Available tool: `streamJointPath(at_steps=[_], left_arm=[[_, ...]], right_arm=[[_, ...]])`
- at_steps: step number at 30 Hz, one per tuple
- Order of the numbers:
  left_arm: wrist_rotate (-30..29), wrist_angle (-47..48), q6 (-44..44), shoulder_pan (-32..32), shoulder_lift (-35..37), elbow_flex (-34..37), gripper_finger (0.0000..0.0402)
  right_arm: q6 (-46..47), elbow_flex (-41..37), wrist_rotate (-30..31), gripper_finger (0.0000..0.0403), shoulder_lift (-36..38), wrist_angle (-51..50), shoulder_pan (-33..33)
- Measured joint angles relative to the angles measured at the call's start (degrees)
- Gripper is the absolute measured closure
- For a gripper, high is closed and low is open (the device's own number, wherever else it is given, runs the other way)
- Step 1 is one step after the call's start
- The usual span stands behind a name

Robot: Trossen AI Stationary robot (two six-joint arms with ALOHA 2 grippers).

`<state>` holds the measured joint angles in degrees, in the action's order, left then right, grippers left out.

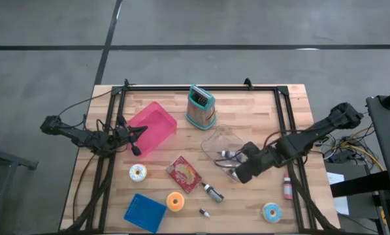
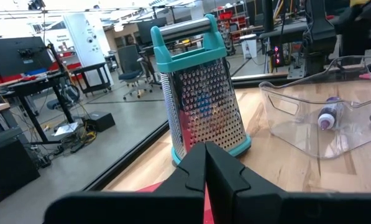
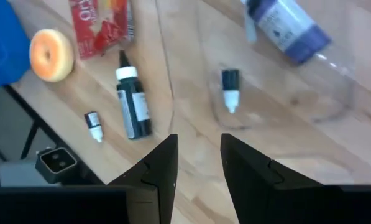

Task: Pick & Place Food Item
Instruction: Put the large pink food coloring bottle into the transparent bin

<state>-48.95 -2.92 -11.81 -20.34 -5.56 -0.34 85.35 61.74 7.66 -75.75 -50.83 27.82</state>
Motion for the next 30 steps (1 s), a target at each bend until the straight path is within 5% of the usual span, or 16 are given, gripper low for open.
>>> streamJointPath(at_steps=[11,19,26,30], left_arm=[[0.00,0.00,0.00,0.00,-0.11,0.00,0.0396],[0.00,0.00,0.00,0.02,-0.22,0.02,0.0396],[0.01,-0.01,0.00,0.00,-0.22,0.00,0.0396],[0.00,-0.02,0.00,0.02,-0.22,0.01,0.0396]], right_arm=[[20.99,8.93,1.11,0.0284,-6.98,-19.69,11.65],[41.16,7.94,1.13,0.0284,-7.00,-21.91,22.11],[46.22,5.89,0.39,0.0284,-9.33,-22.66,28.25],[50.54,5.16,-5.70,0.0284,-11.97,-22.20,29.13]])
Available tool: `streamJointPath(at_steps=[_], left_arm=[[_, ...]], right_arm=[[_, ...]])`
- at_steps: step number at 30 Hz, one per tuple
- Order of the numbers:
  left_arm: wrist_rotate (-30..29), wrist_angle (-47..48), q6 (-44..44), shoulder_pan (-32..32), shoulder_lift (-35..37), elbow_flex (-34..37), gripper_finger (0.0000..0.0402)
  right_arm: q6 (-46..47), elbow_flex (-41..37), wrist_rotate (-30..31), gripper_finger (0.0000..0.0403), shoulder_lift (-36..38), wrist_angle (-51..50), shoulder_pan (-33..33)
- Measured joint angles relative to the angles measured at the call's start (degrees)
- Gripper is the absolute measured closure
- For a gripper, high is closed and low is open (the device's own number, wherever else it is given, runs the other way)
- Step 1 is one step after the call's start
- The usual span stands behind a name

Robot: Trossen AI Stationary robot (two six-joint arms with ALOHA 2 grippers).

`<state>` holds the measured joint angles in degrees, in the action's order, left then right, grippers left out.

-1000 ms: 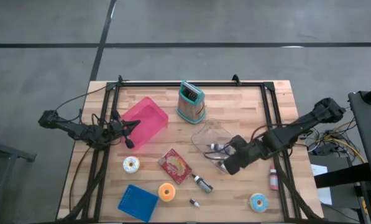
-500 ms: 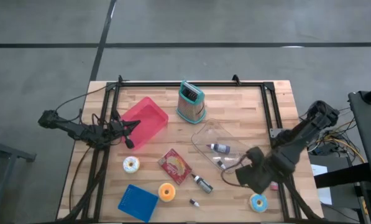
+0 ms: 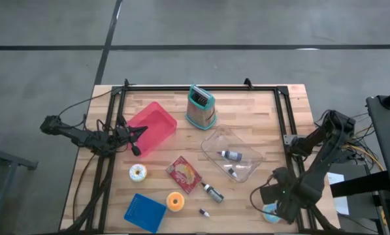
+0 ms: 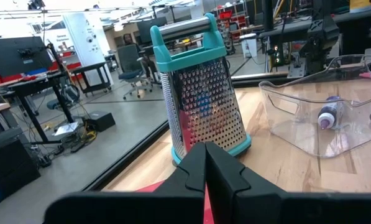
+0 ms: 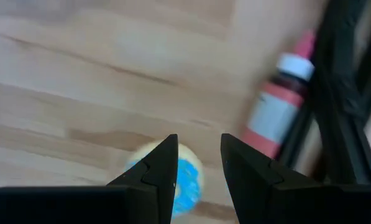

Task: Pick & Place Food Item
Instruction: Put the large pink food coloring bottle into the transparent bin

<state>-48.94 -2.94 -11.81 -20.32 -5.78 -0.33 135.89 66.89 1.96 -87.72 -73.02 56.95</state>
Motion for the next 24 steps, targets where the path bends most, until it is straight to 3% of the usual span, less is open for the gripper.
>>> streamJointPath(at_steps=[5,24], left_arm=[[-0.01,0.01,0.00,0.00,0.00,0.00,0.0396],[-0.01,0.02,0.00,0.01,0.00,-0.01,0.0396]], right_arm=[[1.10,0.34,-7.90,0.0284,-4.70,0.31,-0.09],[1.14,0.44,-17.54,0.0284,-15.54,0.00,1.68]])
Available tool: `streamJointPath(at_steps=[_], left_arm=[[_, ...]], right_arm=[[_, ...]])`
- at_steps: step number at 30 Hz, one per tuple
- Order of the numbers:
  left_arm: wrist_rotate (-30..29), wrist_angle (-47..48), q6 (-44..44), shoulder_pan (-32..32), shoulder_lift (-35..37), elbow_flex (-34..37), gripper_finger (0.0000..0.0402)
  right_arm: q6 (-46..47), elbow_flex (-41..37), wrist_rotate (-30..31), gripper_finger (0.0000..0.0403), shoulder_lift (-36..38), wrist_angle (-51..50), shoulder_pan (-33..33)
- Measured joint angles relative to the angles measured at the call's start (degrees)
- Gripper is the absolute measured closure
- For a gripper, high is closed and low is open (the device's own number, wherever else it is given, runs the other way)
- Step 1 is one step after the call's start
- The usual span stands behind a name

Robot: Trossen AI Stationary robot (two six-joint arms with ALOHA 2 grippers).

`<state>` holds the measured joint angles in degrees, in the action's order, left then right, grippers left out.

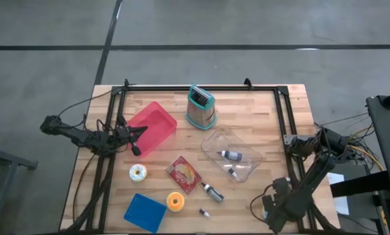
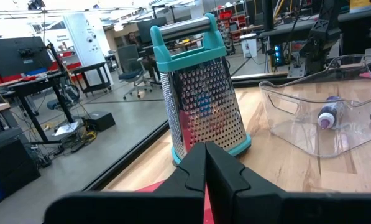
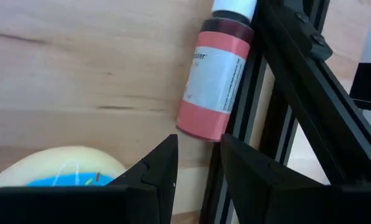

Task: Pick & Place Food Item
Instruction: Put the large pink food coloring bottle into the transparent bin

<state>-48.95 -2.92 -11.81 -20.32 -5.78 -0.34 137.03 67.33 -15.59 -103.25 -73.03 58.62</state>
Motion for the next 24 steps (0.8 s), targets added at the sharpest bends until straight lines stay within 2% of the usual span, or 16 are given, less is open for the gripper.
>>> streamJointPath(at_steps=[9,24], left_arm=[[0.01,0.00,0.00,-0.01,0.00,0.01,0.0396],[0.00,0.00,0.00,-0.01,0.00,0.01,0.0396]], right_arm=[[1.84,-0.35,-0.77,0.0284,-3.40,-3.13,-0.47],[2.42,-0.39,-0.51,0.0284,-3.62,-3.18,-0.45]])
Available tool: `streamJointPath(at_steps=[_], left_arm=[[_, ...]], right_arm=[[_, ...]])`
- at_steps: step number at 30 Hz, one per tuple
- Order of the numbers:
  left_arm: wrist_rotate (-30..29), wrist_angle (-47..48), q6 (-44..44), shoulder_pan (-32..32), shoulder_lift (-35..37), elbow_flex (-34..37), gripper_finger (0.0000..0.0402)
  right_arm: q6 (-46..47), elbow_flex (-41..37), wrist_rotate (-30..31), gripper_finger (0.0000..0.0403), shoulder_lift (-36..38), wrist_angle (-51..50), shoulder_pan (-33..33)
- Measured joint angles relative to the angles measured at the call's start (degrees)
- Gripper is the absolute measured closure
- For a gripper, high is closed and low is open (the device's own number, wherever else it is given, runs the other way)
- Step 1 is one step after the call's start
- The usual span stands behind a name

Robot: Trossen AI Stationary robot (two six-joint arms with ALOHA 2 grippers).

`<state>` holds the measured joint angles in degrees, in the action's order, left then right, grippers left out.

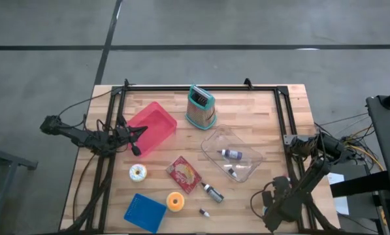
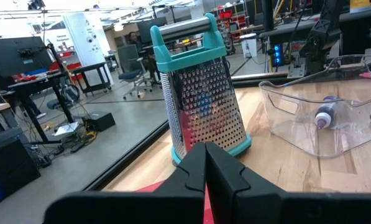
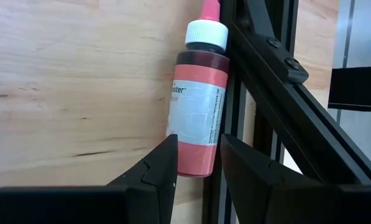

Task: Pick & Place Food Item
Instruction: Put the large pink food coloring bottle into the transparent bin

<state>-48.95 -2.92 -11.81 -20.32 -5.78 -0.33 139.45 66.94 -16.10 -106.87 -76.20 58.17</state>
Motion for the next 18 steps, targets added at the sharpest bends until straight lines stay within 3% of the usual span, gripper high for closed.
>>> streamJointPath(at_steps=[18], left_arm=[[0.00,0.00,0.00,0.01,0.00,-0.01,0.0396]], right_arm=[[0.54,-0.09,1.11,0.0204,0.02,0.29,0.17]])
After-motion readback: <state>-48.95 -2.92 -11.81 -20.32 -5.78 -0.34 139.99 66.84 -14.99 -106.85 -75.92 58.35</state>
